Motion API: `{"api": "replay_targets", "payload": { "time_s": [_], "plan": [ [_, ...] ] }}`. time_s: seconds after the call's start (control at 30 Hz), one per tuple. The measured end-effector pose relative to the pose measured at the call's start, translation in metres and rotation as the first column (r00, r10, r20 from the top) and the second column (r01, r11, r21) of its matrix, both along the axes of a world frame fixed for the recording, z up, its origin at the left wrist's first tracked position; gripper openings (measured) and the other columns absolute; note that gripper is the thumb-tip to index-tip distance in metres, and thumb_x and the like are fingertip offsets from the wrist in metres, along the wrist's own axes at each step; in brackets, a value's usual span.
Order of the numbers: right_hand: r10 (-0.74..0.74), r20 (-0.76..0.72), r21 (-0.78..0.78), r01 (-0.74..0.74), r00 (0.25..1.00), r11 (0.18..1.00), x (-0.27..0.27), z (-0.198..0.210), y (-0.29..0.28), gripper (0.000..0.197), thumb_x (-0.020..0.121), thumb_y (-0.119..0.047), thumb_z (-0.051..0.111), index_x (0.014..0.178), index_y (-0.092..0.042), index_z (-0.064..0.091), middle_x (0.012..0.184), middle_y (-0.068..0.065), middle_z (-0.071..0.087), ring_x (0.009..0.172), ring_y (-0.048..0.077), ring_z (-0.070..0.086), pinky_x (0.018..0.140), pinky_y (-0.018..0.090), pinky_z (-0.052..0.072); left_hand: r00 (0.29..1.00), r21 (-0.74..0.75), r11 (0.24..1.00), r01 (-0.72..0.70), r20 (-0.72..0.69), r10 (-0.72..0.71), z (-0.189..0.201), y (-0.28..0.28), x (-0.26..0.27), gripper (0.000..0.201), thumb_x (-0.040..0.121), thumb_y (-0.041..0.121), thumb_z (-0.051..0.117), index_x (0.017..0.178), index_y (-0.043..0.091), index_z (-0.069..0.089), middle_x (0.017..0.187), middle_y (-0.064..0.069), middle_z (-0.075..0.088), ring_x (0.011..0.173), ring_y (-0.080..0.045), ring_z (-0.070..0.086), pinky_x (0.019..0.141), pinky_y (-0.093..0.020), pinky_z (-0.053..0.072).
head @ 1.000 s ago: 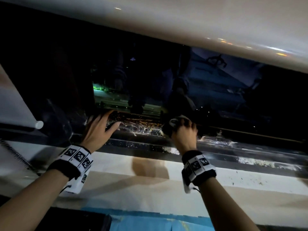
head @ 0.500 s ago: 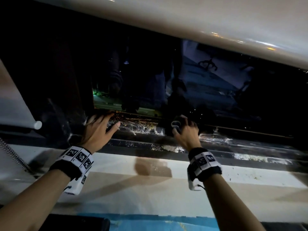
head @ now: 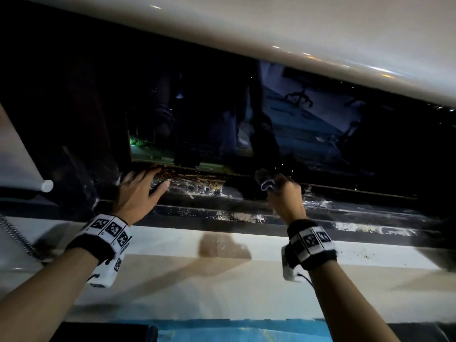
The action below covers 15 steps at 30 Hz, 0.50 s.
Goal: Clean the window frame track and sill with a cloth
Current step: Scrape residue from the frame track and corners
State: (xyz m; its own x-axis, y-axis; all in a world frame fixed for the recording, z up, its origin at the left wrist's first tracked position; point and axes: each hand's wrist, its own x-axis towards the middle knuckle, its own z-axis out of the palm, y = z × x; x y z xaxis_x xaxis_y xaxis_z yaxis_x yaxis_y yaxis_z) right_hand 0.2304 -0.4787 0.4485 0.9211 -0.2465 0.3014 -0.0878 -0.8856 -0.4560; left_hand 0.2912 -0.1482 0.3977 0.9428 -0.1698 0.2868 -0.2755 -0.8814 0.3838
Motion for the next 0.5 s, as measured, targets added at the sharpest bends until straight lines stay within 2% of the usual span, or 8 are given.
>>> {"api": "replay_targets", "payload": {
  "time_s": [0.07,0.13,0.17,0.2,0.27,0.37,0.43,0.5],
  "plan": [
    [-0.125,-0.128,-0.133,0.108,0.984,0.985,0.017,-0.009,0.006,0.043,0.078,-0.032,0.040,0.104,-0.007,0.063,0.101,0.022,0.065,0.098,0.040,0.059,0.081,0.039,0.046,1.000,0.002,1.000,0.000,0.004,0.000,0.001,-0.001,0.000,0.078,0.082,0.067,0.019,0.133,0.016,0.049,0.134,-0.009,0.054,0.117,-0.038,0.047,0.098,-0.045,0.037],
    [-0.213,-0.207,-0.181,0.176,0.955,0.967,0.028,-0.016,0.027,0.040,0.081,-0.026,0.047,0.117,-0.010,0.056,0.115,0.021,0.060,0.107,0.041,0.053,0.089,0.043,0.041,1.000,0.002,1.000,-0.003,0.005,0.003,0.001,-0.001,0.000,0.078,0.082,0.066,0.019,0.133,0.016,0.049,0.134,-0.009,0.053,0.117,-0.038,0.048,0.099,-0.045,0.036],
    [-0.199,-0.217,-0.165,0.165,0.956,0.972,0.032,-0.019,0.040,0.040,0.082,-0.020,0.050,0.120,-0.010,0.055,0.118,0.021,0.058,0.109,0.041,0.051,0.091,0.043,0.040,1.000,0.005,1.000,-0.004,0.005,0.004,0.000,-0.001,0.000,0.078,0.082,0.066,0.019,0.133,0.016,0.049,0.134,-0.009,0.053,0.117,-0.037,0.048,0.099,-0.044,0.036],
    [-0.148,-0.204,-0.142,0.121,0.968,0.983,0.034,-0.020,0.054,0.039,0.081,-0.016,0.050,0.120,-0.010,0.055,0.117,0.020,0.059,0.108,0.040,0.052,0.092,0.043,0.039,1.000,0.009,1.000,-0.003,0.005,0.003,0.000,-0.002,0.001,0.077,0.082,0.066,0.019,0.133,0.016,0.049,0.134,-0.009,0.053,0.117,-0.037,0.048,0.099,-0.044,0.036],
    [0.051,-0.119,-0.102,-0.063,0.992,0.993,0.027,-0.020,0.077,0.038,0.079,-0.012,0.049,0.115,-0.013,0.060,0.108,0.017,0.065,0.103,0.037,0.056,0.090,0.041,0.042,1.000,0.016,1.000,-0.001,0.003,0.001,-0.002,-0.001,0.002,0.077,0.083,0.066,0.019,0.133,0.017,0.048,0.134,-0.008,0.053,0.118,-0.036,0.048,0.099,-0.044,0.035],
    [0.285,-0.044,0.058,-0.283,0.957,0.957,0.001,-0.011,0.079,0.025,0.073,-0.012,0.052,0.095,-0.012,0.064,0.090,0.012,0.067,0.084,0.029,0.059,0.072,0.029,0.041,1.000,0.021,1.000,0.003,0.002,-0.003,-0.002,0.000,0.004,0.077,0.083,0.067,0.018,0.133,0.018,0.049,0.133,-0.008,0.054,0.117,-0.035,0.048,0.099,-0.044,0.036],
    [0.297,-0.009,0.162,-0.292,0.955,0.943,-0.016,-0.006,0.057,0.024,0.067,-0.020,0.050,0.088,-0.013,0.061,0.083,0.007,0.065,0.076,0.023,0.060,0.064,0.027,0.039,1.000,0.023,1.000,0.003,0.008,-0.003,-0.002,0.000,0.005,0.077,0.083,0.067,0.019,0.132,0.017,0.049,0.132,-0.008,0.055,0.116,-0.035,0.049,0.098,-0.044,0.037],
    [0.221,0.082,0.145,-0.231,0.972,0.962,-0.026,-0.010,0.025,0.027,0.068,-0.016,0.051,0.094,-0.012,0.060,0.088,0.007,0.064,0.081,0.026,0.060,0.066,0.026,0.039,1.000,0.031,1.000,-0.001,0.015,0.000,-0.003,-0.001,0.004,0.077,0.083,0.067,0.018,0.132,0.017,0.050,0.131,-0.009,0.056,0.115,-0.035,0.049,0.097,-0.043,0.037]
  ]
}}
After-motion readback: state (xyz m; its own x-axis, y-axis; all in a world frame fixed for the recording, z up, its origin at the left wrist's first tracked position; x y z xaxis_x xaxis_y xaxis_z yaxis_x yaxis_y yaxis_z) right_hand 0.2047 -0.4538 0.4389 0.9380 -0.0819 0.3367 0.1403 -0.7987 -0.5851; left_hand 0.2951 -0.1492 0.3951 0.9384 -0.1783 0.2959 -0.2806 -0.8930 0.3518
